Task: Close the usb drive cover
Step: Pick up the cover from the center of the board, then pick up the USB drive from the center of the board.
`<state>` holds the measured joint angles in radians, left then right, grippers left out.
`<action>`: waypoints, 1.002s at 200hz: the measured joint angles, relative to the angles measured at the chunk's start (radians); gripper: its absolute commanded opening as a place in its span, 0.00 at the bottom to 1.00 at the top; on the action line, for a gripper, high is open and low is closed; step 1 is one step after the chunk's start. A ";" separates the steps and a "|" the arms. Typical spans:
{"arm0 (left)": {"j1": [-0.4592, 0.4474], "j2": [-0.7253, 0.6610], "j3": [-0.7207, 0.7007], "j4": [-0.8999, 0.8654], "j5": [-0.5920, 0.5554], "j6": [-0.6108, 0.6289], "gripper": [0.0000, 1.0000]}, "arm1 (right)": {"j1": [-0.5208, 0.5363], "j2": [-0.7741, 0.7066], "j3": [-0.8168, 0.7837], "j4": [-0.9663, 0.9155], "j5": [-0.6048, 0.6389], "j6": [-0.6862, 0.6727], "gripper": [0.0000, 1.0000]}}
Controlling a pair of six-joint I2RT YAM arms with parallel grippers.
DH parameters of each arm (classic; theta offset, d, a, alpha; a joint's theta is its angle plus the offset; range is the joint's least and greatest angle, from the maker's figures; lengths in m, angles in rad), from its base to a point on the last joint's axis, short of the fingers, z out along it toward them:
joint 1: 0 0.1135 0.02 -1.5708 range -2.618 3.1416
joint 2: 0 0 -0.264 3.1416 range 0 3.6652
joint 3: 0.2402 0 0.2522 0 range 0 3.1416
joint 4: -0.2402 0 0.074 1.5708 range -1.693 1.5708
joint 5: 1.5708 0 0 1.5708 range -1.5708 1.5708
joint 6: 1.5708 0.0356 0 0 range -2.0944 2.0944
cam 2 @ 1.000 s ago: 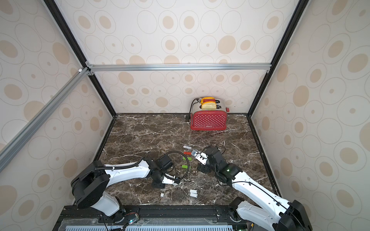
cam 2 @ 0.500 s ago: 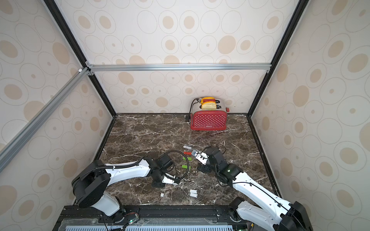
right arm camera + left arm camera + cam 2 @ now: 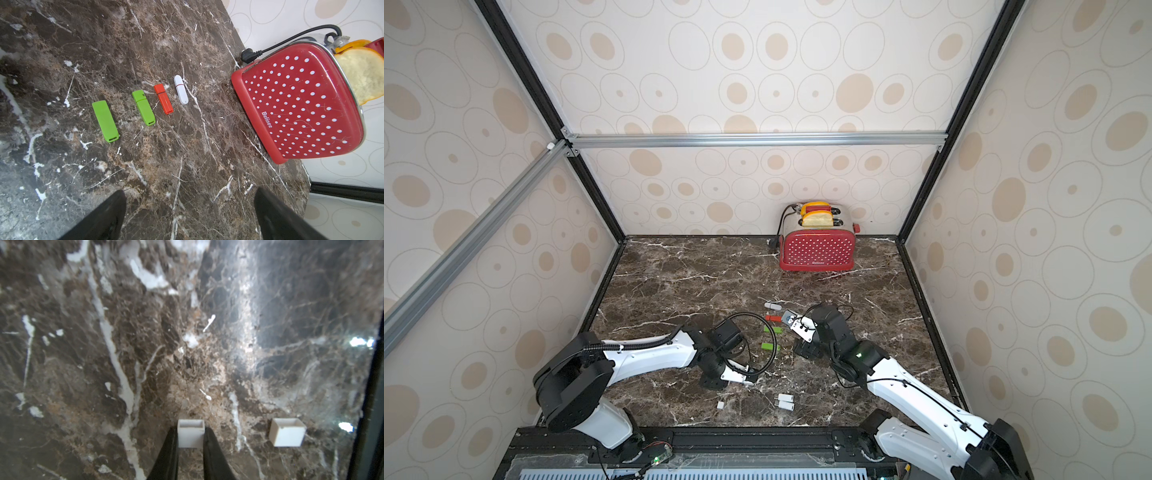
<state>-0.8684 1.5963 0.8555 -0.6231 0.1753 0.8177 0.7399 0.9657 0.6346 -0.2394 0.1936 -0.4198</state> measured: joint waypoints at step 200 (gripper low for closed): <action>0.243 -0.138 0.206 -0.149 0.058 -0.018 0.17 | 0.066 0.140 0.036 -0.221 -0.286 -0.097 0.88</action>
<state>-0.6254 1.4586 1.0611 -0.7723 0.2337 0.8001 0.8055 1.1053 0.6708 -0.4606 -0.0929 -0.5163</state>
